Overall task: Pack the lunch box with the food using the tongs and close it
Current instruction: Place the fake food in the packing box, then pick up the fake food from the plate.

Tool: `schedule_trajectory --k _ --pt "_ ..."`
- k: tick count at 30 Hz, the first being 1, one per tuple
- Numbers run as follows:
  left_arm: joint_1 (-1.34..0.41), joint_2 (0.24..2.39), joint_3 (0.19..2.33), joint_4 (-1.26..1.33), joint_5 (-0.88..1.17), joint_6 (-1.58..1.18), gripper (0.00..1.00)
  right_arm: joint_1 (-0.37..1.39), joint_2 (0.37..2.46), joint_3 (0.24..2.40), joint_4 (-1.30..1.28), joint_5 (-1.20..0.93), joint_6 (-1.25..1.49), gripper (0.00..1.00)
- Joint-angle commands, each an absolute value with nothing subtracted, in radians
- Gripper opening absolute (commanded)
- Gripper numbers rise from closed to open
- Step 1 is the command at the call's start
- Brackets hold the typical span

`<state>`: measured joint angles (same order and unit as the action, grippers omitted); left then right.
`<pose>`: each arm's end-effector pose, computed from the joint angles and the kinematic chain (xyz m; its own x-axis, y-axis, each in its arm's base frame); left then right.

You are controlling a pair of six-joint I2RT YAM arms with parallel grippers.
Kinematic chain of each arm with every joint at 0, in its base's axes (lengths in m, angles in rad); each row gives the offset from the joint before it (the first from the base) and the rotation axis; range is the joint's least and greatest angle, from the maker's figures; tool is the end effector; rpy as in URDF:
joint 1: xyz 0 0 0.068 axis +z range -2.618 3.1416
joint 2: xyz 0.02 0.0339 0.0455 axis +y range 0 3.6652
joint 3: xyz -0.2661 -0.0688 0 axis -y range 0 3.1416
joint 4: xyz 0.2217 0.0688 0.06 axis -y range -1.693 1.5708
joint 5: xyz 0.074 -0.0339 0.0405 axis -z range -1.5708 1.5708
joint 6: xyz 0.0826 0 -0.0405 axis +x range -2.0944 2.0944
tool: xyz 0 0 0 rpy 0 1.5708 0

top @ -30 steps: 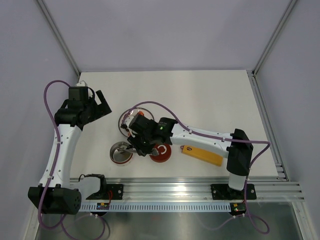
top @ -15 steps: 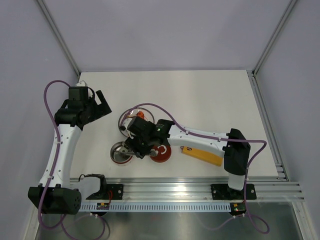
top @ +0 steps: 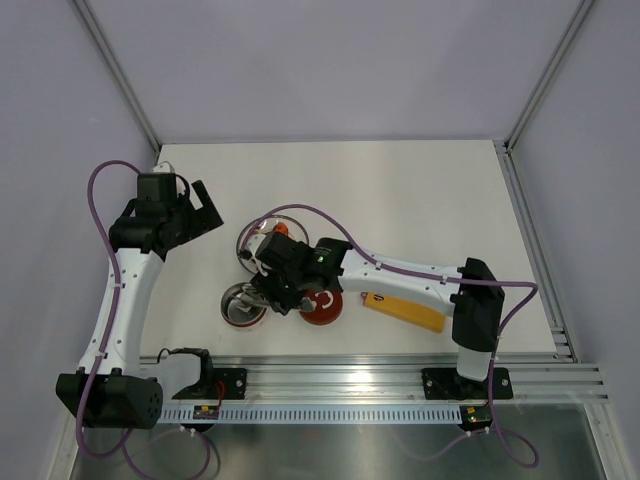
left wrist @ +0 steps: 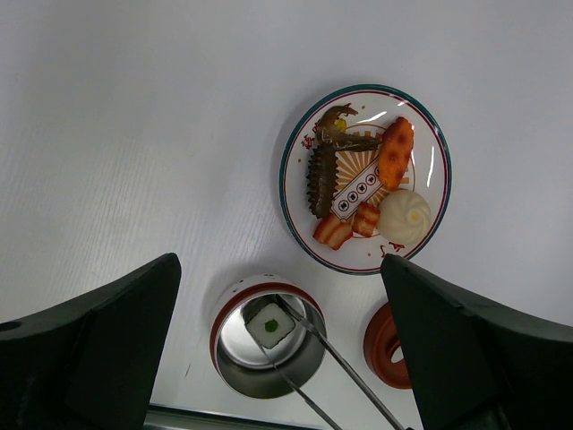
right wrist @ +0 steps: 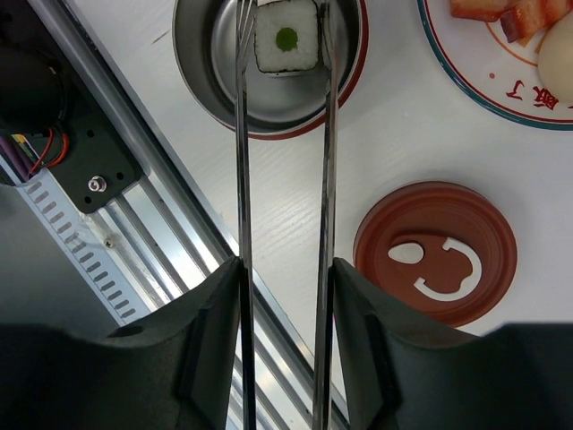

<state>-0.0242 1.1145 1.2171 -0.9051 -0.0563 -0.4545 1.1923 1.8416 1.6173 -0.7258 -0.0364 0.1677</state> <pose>0.2259 -0.0008 0.3223 -0.6394 -0.4230 -0.6421 -0.3290 0.9053 -0.2687 0.1493 0.3837 0.2517 -0.4527 -0.6869 -0.5685 -0.8731 0.4709 0.1263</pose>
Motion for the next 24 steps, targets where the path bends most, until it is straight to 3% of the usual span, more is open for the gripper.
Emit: schedule_trajectory --k 1,13,24 --pt "-0.018 1.103 1.215 -0.877 -0.061 -0.457 0.99 1.204 1.747 1.647 -0.677 -0.006 0.155 0.49" --pt "-0.018 1.108 1.236 -0.884 -0.075 -0.454 0.99 1.201 1.671 1.666 -0.695 0.156 0.156 0.29" --pt "-0.018 1.108 1.239 -0.887 -0.083 -0.449 0.99 1.100 1.741 1.720 -0.752 0.203 0.273 0.33"
